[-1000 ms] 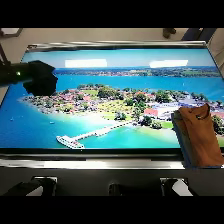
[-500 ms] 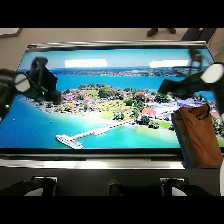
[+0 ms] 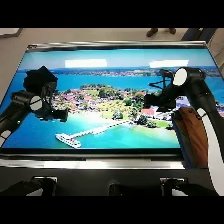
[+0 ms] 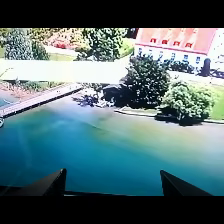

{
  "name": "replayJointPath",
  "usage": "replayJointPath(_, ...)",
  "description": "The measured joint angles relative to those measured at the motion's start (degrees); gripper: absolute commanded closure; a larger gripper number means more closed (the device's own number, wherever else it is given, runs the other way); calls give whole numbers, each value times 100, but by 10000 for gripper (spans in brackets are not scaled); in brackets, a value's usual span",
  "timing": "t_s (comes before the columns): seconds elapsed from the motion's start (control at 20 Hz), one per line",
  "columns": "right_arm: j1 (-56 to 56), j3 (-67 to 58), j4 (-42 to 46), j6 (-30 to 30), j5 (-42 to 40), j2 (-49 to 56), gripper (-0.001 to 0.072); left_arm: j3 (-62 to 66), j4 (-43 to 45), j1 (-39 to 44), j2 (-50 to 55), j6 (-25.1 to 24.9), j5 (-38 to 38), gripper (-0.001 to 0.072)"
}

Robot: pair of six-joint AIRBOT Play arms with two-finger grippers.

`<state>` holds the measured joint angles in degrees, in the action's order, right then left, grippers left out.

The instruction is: Fold the shirts.

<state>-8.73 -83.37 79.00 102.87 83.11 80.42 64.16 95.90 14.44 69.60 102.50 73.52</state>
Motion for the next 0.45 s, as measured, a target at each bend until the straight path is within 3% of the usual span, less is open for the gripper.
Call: replayJointPath(0.45, -42, 0, 28, 44, 76, 22, 43, -79, -22, 20, -17, 39, -48, -13)
